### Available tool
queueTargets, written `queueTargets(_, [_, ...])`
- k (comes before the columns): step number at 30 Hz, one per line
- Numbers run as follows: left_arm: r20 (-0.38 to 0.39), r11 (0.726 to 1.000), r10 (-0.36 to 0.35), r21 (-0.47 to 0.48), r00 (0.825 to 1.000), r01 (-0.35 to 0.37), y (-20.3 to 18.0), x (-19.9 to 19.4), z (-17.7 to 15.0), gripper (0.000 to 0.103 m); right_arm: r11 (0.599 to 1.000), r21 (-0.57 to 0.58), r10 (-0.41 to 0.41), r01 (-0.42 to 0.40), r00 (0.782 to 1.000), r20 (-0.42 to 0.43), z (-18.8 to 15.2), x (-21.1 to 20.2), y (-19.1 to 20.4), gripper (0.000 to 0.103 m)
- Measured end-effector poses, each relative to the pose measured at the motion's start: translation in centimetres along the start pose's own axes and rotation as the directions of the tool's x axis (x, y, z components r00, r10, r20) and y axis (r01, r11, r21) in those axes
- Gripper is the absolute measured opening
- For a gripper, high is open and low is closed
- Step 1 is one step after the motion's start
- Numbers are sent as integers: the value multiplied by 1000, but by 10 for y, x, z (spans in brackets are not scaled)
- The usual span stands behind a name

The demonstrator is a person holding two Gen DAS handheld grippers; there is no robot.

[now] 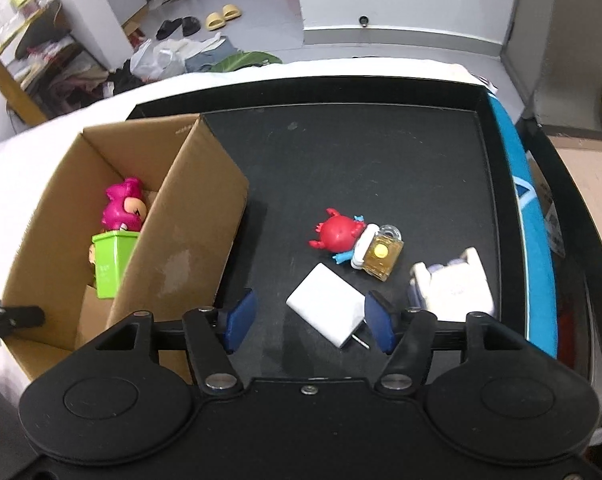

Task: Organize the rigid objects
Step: 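Move the right tool back over the white phone charger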

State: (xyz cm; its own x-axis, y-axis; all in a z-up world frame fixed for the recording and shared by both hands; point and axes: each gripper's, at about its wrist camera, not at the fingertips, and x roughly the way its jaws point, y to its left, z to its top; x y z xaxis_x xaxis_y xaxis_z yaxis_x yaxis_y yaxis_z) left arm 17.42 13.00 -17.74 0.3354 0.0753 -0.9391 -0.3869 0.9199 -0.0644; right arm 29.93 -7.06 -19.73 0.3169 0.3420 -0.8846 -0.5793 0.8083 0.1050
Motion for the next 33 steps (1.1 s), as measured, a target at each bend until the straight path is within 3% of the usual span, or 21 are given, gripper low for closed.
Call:
queueTargets(10, [18, 1000, -2, -18, 1000, 2, 2, -4, 5, 12, 998, -46, -36, 35, 999, -28, -6, 14, 1, 67])
queueTargets(15, [30, 1000, -3, -11, 1000, 3, 1, -5, 4, 11, 998, -57, -27, 24, 998, -54, -10, 13, 3, 54])
queueTargets(21, [35, 1000, -4, -12, 999, 5, 1, -7, 2, 10, 999, -42, 16, -19, 997, -77, -18, 8, 6, 51])
queueTargets(25, [42, 1000, -2, -14, 999, 3, 2, -8, 2, 10, 996, 46, 74, -70, 993, -94, -18, 3, 0, 52])
queueTargets(29, [46, 1000, 0, -9, 999, 0, 0, -8, 2, 9, 999, 41, 28, -26, 998, -63, -15, 0, -5, 62])
queueTargets(33, [47, 1000, 0, -8, 999, 1, 1, -8, 2, 9, 1000, 0, -7, 7, 999, -39, -12, 6, -4, 63])
